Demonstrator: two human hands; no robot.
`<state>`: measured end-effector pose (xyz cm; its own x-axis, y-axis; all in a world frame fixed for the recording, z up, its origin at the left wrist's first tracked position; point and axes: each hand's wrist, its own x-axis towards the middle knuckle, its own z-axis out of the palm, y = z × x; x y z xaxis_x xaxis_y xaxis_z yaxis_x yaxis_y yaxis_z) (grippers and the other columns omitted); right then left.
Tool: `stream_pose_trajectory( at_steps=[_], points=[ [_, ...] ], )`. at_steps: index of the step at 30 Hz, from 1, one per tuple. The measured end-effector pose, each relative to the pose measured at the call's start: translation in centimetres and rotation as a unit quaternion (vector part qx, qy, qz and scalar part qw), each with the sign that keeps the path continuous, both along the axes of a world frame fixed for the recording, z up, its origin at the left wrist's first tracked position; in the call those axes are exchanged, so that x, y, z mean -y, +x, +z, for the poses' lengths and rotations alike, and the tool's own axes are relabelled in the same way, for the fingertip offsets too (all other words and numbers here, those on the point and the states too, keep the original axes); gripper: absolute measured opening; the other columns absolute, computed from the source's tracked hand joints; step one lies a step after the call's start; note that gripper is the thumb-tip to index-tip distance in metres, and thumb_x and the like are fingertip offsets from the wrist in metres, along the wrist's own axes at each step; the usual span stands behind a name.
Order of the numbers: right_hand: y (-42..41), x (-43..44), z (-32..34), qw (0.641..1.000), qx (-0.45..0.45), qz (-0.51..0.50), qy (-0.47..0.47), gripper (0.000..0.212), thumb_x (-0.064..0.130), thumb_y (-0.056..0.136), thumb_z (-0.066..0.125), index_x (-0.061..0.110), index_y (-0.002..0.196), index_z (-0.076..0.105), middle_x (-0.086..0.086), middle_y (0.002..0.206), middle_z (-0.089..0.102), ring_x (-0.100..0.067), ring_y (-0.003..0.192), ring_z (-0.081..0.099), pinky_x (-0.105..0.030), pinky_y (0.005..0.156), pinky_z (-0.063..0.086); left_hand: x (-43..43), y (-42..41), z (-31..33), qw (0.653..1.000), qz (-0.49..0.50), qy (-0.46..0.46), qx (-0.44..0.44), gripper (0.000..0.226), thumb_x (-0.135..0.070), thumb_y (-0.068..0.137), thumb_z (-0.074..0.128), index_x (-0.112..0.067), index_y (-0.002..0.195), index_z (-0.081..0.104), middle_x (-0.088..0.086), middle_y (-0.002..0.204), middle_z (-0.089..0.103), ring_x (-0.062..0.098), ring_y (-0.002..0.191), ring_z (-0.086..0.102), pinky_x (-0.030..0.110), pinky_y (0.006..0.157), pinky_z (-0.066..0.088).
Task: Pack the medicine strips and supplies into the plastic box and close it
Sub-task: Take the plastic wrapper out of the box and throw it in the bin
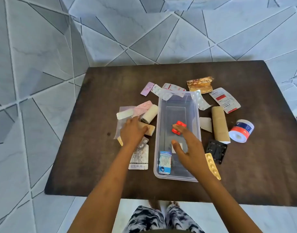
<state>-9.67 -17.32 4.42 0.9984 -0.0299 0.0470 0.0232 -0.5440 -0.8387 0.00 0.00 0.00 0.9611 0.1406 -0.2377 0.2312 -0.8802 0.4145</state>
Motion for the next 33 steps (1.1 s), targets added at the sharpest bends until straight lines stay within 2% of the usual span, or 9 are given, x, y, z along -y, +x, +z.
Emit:
stream_pose_trajectory(
  at_steps=[4,9,11,15,19,25,28,31,33],
  points=[
    [1.0,-0.7,0.3,1.0,-0.012,-0.001,-0.01,0.043,0.035,0.084,0.047,0.032,0.126,0.043,0.0,0.139,0.051,-0.002,0.119,0.038,-0.02,0.1,0.029,-0.5,0.1,0.1,0.994,0.072,-0.072,0.041,0.026,-0.022,0.09,0.049,-0.016,0.11,0.065,0.01,0.11,0.069,0.029,0.101,0.061,0.03,0.075,0.043],
    [2.0,-0.7,0.2,1.0,-0.006,0.004,-0.013,0.042,0.034,0.084,0.047,0.03,0.126,0.045,-0.002,0.137,0.053,-0.003,0.118,0.042,-0.014,0.099,0.03,-1.5,0.6,2.0,0.987,0.123,-0.061,0.085,0.025,-0.015,0.089,0.048,-0.015,0.104,0.067,0.011,0.108,0.07,0.031,0.102,0.062,0.036,0.078,0.047],
    [2.5,-0.5,0.3,1.0,0.004,-0.005,-0.009,0.044,0.032,0.084,0.048,0.022,0.127,0.049,-0.003,0.133,0.056,-0.003,0.113,0.046,-0.006,0.092,0.032,-1.8,1.2,3.4,0.985,0.113,-0.066,0.115,0.022,-0.016,0.089,0.049,-0.018,0.1,0.068,0.008,0.105,0.071,0.029,0.098,0.064,0.036,0.078,0.049],
    [3.0,0.7,1.4,1.0,0.023,-0.021,0.005,0.043,0.031,0.084,0.05,0.021,0.126,0.05,0.0,0.128,0.057,-0.004,0.111,0.048,-0.016,0.094,0.039,-0.8,1.9,6.3,0.972,0.082,-0.13,0.176,0.015,-0.018,0.09,0.053,-0.02,0.096,0.067,0.003,0.1,0.072,0.021,0.09,0.067,0.032,0.077,0.053],
    [3.9,3.0,2.1,0.998,0.032,-0.054,0.002,0.038,0.026,0.088,0.053,0.024,0.126,0.05,0.008,0.127,0.054,-0.002,0.113,0.045,-0.004,0.091,0.029,1.7,2.5,8.2,0.96,0.061,-0.187,0.2,0.013,-0.017,0.09,0.056,-0.016,0.098,0.067,0.005,0.101,0.072,0.02,0.092,0.066,0.025,0.077,0.047],
    [7.0,8.6,2.8,0.994,0.034,-0.094,-0.047,0.038,0.031,0.087,0.053,0.023,0.124,0.054,-0.002,0.129,0.06,-0.019,0.11,0.059,-0.026,0.094,0.048,6.8,4.3,9.6,0.948,0.029,-0.229,0.22,0.012,-0.013,0.089,0.059,-0.01,0.097,0.067,0.012,0.099,0.072,0.027,0.09,0.066,0.026,0.076,0.046],
    [8.1,10.9,2.7,0.993,0.012,-0.106,-0.059,0.035,0.024,0.089,0.055,0.02,0.124,0.054,-0.002,0.13,0.059,-0.02,0.111,0.058,-0.014,0.09,0.039,8.9,4.8,9.8,0.947,0.016,-0.231,0.223,0.013,-0.008,0.087,0.059,-0.005,0.097,0.067,0.015,0.103,0.071,0.027,0.091,0.065,0.022,0.075,0.046],
    [7.7,12.8,2.1,0.994,-0.03,-0.084,-0.063,0.031,0.019,0.088,0.058,0.017,0.119,0.058,-0.003,0.122,0.064,-0.018,0.105,0.062,-0.019,0.084,0.042,10.3,4.8,9.4,0.951,0.0,-0.21,0.226,0.014,-0.01,0.088,0.058,-0.005,0.097,0.067,0.014,0.105,0.07,0.015,0.087,0.061,0.009,0.068,0.04],
    [6.3,13.6,1.2,0.994,-0.059,-0.053,-0.072,0.029,0.017,0.087,0.059,0.016,0.116,0.06,-0.002,0.119,0.065,-0.017,0.104,0.062,-0.02,0.083,0.043,10.8,4.3,9.0,0.952,-0.001,-0.216,0.218,0.016,-0.012,0.089,0.058,-0.006,0.1,0.068,0.013,0.107,0.07,0.015,0.09,0.061,0.011,0.073,0.042]
  ],
)
